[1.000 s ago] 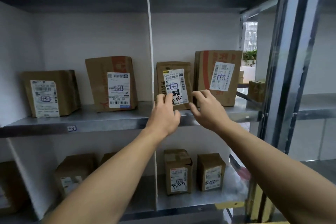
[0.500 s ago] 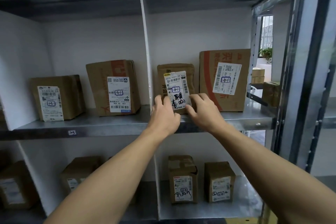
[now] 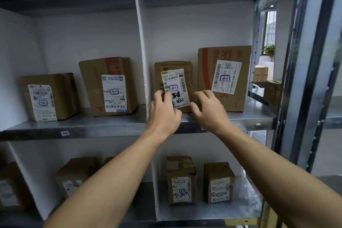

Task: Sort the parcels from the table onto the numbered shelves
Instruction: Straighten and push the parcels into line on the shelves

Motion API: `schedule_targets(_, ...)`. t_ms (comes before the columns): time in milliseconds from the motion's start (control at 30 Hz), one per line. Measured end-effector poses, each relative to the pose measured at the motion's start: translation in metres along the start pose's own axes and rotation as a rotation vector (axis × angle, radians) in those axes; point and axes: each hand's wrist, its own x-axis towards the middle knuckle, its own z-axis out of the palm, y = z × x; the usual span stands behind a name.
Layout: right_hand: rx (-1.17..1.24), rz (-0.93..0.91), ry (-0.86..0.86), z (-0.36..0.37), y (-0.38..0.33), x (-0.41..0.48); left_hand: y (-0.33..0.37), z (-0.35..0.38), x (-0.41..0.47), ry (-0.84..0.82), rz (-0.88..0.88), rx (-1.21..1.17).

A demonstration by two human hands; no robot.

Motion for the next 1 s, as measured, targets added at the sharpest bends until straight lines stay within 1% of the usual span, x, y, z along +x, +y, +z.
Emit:
schedule_targets(67,-0.029,0.007,0.056,-0.011,0.009,-0.004,0.007,0.002,0.001,0.001,0.110,-0.013)
schedule_targets(133,-0.053,0.029,0.124,-0.023,0.020,-0.008,0.016,0.006,0.003,-0.037,0.209,-0.026)
schedule_targets(233,-0.080,0.084,0.227,-0.039,0.041,-0.015,0.030,0.016,0.007,-0.106,0.285,-0.070)
schedule_targets(333,-0.124,0.169,0.255,-0.048,0.062,-0.021,0.045,0.029,0.010,-0.156,0.279,-0.114)
schedule_targets(433,-0.126,0.246,0.217,-0.052,0.076,-0.024,0.056,0.042,0.014,-0.208,0.229,-0.135)
schedule_targets(567,-0.120,0.289,0.150,-0.055,0.090,-0.023,0.060,0.051,0.019,-0.245,0.139,-0.126)
schedule_targets(700,-0.106,0.276,0.116,-0.054,0.095,-0.018,0.062,0.053,0.024,-0.268,0.107,-0.115)
schedule_targets(867,-0.060,0.244,0.131,-0.053,0.098,-0.014,0.063,0.055,0.027,-0.294,0.139,-0.107)
schedule_targets(1000,-0.025,0.260,0.143,-0.054,0.101,-0.013,0.066,0.056,0.028,-0.300,0.155,-0.113)
